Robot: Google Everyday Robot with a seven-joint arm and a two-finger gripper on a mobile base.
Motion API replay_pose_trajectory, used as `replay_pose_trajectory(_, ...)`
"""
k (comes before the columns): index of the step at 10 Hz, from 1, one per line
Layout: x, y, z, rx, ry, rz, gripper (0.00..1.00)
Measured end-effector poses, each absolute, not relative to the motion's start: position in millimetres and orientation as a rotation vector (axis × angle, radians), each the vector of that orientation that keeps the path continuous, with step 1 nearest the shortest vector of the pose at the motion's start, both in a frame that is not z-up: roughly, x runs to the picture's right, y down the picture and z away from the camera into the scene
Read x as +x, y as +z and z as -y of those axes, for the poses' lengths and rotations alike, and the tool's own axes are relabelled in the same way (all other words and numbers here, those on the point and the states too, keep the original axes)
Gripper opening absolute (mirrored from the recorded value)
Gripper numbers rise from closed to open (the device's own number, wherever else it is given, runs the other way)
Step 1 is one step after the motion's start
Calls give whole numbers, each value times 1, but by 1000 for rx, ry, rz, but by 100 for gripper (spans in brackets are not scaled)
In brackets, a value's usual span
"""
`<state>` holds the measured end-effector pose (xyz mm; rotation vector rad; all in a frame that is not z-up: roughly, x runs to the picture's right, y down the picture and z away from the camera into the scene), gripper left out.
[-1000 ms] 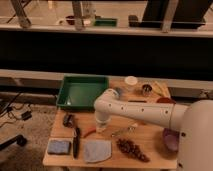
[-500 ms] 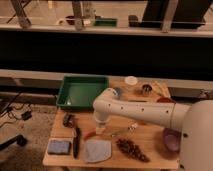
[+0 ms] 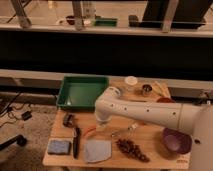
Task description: Place pepper in purple bowl
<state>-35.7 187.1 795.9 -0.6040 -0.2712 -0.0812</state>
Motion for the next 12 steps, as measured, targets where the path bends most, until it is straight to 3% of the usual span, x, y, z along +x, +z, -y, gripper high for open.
replay_pose_trajectory(7,21,716,-127,-491,-52,320,14)
replay_pose_trajectory(12,112,706,-121,-458,34,246,14)
